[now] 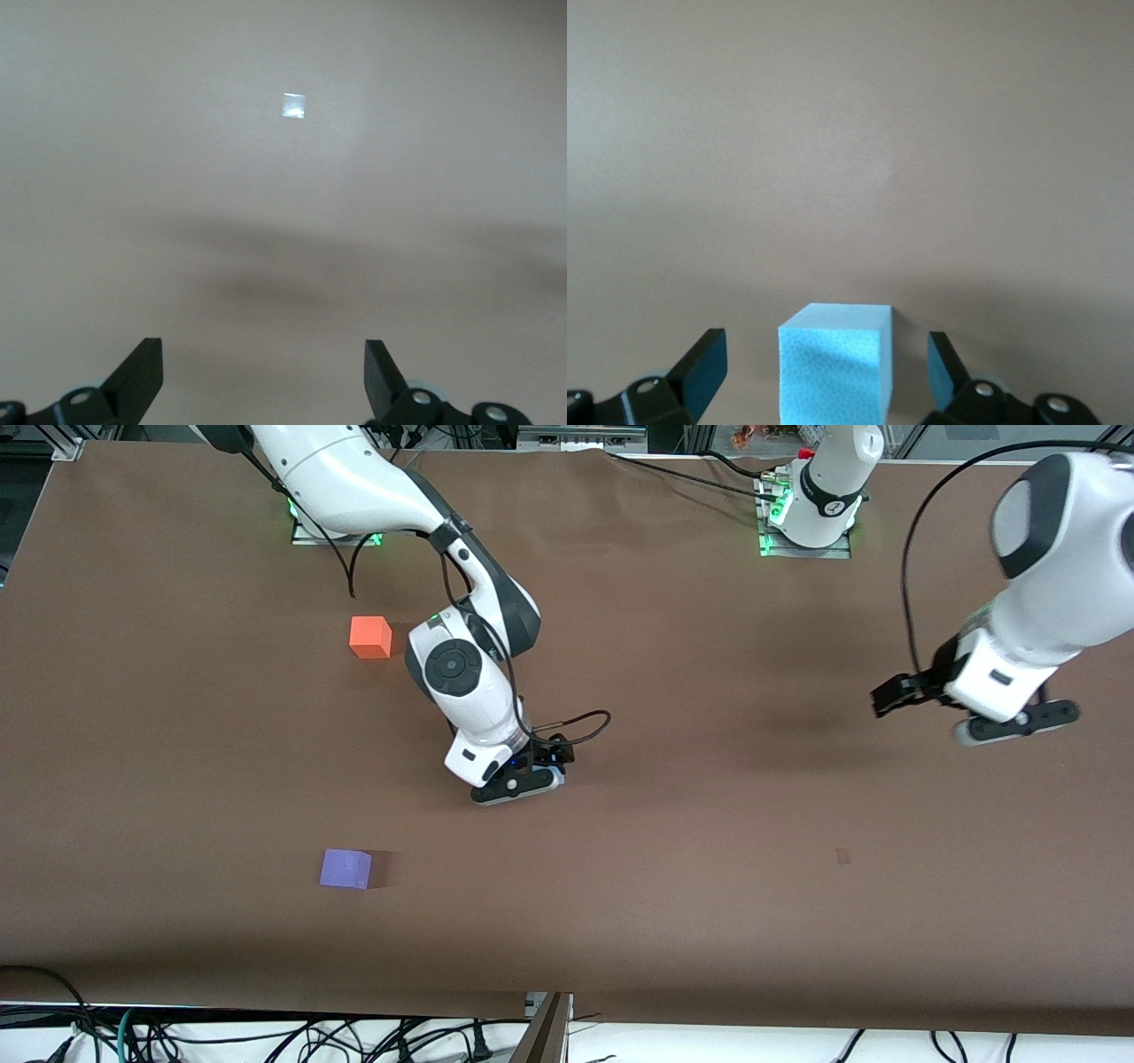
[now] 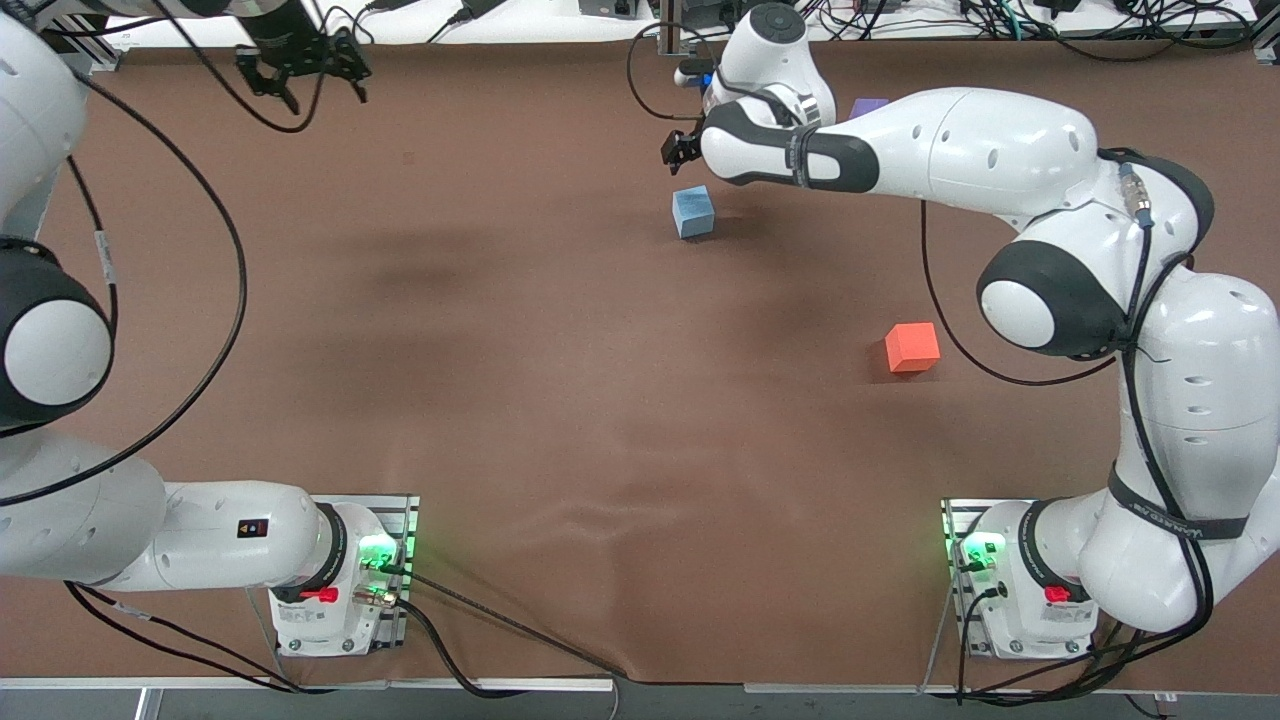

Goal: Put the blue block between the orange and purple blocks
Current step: 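Grasp the cube with the right gripper while the left gripper releases and withdraws, then carry the light blue cube with the right gripper between orange and purple cubes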

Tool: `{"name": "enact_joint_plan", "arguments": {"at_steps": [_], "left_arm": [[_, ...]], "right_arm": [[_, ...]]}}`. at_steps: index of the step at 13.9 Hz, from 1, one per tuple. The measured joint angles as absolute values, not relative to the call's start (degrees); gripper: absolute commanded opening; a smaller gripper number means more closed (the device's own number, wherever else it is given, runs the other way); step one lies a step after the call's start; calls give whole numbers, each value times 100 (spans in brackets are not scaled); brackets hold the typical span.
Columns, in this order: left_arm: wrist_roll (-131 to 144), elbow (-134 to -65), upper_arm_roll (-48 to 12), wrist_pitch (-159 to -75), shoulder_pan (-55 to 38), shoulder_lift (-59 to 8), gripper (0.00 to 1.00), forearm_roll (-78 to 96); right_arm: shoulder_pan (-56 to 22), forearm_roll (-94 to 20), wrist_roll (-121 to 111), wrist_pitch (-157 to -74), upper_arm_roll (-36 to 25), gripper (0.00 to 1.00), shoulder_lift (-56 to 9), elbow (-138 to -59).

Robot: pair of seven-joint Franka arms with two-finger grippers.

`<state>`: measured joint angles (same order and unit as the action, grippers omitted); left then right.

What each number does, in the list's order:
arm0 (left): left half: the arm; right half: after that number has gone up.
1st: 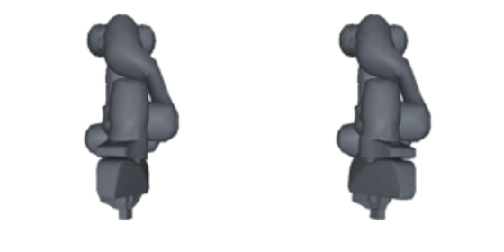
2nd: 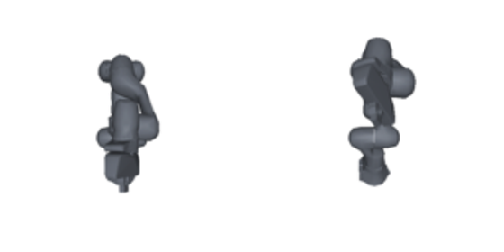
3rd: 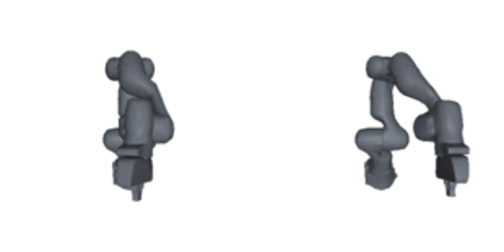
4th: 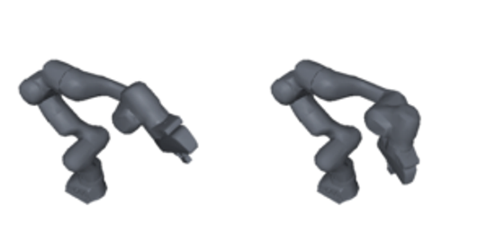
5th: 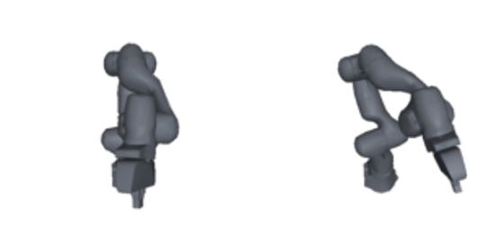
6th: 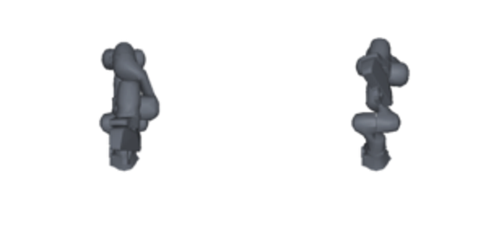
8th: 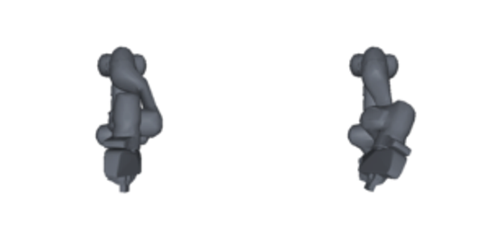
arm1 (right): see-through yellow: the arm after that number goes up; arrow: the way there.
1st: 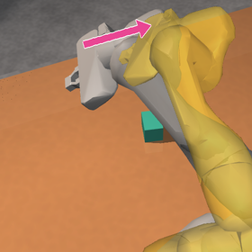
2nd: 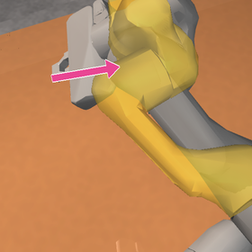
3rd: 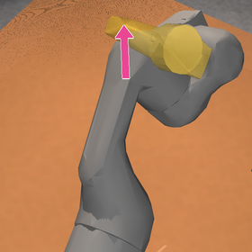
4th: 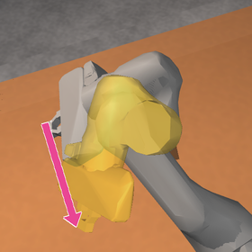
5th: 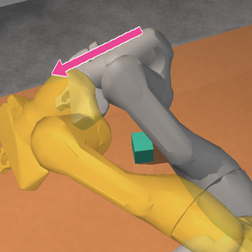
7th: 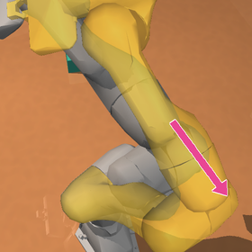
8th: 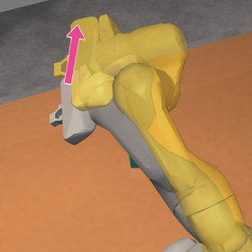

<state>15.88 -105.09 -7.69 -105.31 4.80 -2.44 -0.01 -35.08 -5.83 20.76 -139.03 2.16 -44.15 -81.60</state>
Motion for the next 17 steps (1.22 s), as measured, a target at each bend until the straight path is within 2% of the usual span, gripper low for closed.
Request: {"name": "enact_joint_plan", "arguments": {"at_steps": [4,10,17], "left_arm": [[1050,-10477,-744,-10293,799,57,100,-1],[956,-9105,-737,-9321,1080,50,100,-1],[946,-9015,-1241,-8993,1034,-26,100,0]], "right_arm": [[-3549,-500,2062,-13927,209,100,-4482,-8163],[-3561,-329,2042,-13922,198,100,-4552,-8204],[-3731,-325,2038,-13920,197,100,-4663,-8263]]}}
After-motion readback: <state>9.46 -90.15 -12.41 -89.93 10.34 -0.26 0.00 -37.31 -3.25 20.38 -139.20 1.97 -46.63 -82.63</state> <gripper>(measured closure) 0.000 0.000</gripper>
